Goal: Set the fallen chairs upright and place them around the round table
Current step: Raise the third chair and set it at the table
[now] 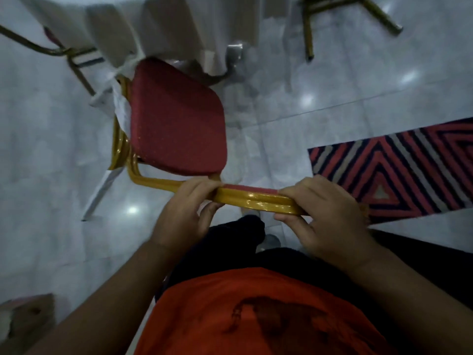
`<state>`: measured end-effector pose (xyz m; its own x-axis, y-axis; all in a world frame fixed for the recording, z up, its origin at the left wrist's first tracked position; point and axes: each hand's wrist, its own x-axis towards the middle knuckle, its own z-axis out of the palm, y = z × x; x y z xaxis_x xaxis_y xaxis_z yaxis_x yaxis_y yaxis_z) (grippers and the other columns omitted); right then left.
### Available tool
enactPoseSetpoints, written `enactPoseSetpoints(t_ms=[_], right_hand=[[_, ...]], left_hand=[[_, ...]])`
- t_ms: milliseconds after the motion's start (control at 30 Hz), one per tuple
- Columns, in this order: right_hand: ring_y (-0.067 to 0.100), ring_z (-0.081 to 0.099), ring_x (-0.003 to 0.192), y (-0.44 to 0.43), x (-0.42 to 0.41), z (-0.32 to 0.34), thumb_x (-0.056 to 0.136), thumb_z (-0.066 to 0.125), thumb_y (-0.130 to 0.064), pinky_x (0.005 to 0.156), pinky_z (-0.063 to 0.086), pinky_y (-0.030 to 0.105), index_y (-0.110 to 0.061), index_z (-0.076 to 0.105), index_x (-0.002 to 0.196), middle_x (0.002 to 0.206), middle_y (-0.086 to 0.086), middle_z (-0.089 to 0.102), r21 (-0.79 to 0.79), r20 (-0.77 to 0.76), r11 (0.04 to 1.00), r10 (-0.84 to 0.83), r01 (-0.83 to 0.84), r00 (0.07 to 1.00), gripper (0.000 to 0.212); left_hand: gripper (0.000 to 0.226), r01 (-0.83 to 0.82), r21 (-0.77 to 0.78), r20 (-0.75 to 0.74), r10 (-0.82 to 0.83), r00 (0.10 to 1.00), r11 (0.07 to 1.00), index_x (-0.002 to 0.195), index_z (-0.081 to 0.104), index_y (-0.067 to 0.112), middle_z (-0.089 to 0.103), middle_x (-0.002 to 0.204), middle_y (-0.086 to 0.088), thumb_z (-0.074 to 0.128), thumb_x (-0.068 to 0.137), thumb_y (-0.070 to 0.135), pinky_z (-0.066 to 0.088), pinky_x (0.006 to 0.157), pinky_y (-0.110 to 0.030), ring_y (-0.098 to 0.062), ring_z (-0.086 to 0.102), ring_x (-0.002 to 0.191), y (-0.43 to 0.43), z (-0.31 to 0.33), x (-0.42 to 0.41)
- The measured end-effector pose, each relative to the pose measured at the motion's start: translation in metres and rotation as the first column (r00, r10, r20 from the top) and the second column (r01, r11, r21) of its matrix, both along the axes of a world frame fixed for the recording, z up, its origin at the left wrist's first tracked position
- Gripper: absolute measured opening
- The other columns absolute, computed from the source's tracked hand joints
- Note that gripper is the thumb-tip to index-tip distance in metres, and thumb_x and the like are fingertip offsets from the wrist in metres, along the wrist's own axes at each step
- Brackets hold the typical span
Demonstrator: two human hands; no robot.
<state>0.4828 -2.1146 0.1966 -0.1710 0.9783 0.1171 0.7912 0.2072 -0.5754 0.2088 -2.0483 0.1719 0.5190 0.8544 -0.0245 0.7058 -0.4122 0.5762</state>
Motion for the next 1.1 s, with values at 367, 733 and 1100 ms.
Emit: enactPoseSetpoints(t_ms=[367, 733, 1100], right_hand=[[0.02, 0.057, 0.082, 0.006, -0.111, 0.053, 0.092, 0.058, -0.055, 0.063, 0.042, 0.037, -0.023, 0.069, 0.107, 0.092, -0.005, 0.064, 0.092, 0.19, 0.956, 0.258, -0.279, 0.947, 0.037], [0.013, 0.061, 0.098, 0.017, -0.244, 0.099, 0.09, 0.052, -0.059, 0.068, 0.049, 0.032, -0.028, 0.051, 0.138, 0.119, -0.007, 0.065, -0.079, 0.257, 0.782, 0.615, -0.618, 0.745, 0.058], [-0.002, 0.05, 0.111, -0.006, -0.2, 0.059, 0.099, 0.045, -0.056, 0.091, 0.049, 0.032, -0.031, 0.053, 0.132, 0.122, -0.02, 0.054, -0.054, -0.061, 0.858, 0.509, -0.512, 0.859, 0.043]], left_hand=[[0.032, -0.006, 0.174, 0.108, -0.013, 0.994, 0.985, 0.124, 0.067, 0.01, 0.068, 0.114, -0.005, 0.065, 0.096, 0.026, 0.056, 0.083, -0.035, -0.018, 0.063, 0.102, -0.053, 0.06, -0.069], [0.03, -0.273, 0.056, 0.18, 0.259, 0.949, 0.96, 0.11, 0.064, 0.011, 0.06, 0.101, 0.002, 0.068, 0.088, 0.03, 0.049, 0.077, -0.028, -0.012, 0.055, 0.091, -0.092, 0.097, -0.211], [0.047, -0.25, 0.351, -0.127, 0.31, 0.942, 0.902, 0.099, 0.075, 0.029, 0.071, 0.099, 0.014, 0.066, 0.082, 0.072, 0.048, 0.078, -0.04, -0.01, 0.066, 0.094, -0.107, 0.137, -0.201]])
